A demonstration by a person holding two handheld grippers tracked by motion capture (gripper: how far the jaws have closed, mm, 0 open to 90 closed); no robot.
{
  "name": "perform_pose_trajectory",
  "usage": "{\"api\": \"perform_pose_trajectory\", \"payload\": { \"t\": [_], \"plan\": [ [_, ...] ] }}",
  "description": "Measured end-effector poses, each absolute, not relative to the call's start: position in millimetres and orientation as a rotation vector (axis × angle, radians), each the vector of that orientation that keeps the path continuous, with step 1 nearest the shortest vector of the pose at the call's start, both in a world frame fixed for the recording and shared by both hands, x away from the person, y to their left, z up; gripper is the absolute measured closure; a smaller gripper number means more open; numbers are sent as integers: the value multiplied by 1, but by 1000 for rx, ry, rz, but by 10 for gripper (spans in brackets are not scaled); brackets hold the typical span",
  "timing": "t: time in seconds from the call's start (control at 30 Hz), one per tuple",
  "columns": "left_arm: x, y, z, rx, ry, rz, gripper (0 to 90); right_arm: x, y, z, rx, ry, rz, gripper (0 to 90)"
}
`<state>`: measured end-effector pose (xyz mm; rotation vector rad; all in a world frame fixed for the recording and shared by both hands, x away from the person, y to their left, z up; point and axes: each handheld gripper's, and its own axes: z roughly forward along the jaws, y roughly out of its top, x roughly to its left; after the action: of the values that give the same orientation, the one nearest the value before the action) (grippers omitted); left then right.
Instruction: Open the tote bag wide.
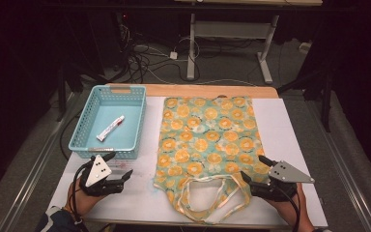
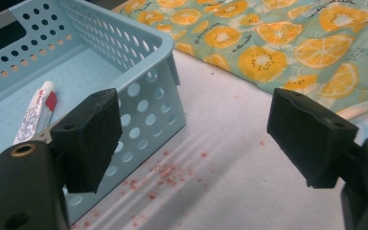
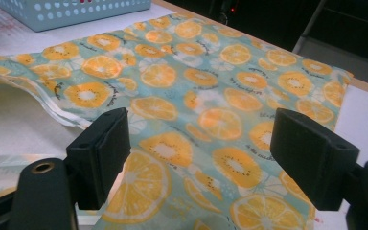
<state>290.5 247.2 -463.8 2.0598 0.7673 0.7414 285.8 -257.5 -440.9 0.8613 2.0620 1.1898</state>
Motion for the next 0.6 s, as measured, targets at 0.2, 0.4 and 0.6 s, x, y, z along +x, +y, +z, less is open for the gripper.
{"api": "perform_pose_trajectory", "payload": {
  "t": [0.2,0.4,0.6],
  "plan": [
    [290,246,-466,2081,766,738,188,286,-256,-439,857,2099,1207,243],
    [291,246,-465,2081,763,739,189,287,-251,-437,829,2140,1206,255],
    [290,244,-466,2095,747,729,189,285,-238,-426,770,2217,1154,405]
  ]
}}
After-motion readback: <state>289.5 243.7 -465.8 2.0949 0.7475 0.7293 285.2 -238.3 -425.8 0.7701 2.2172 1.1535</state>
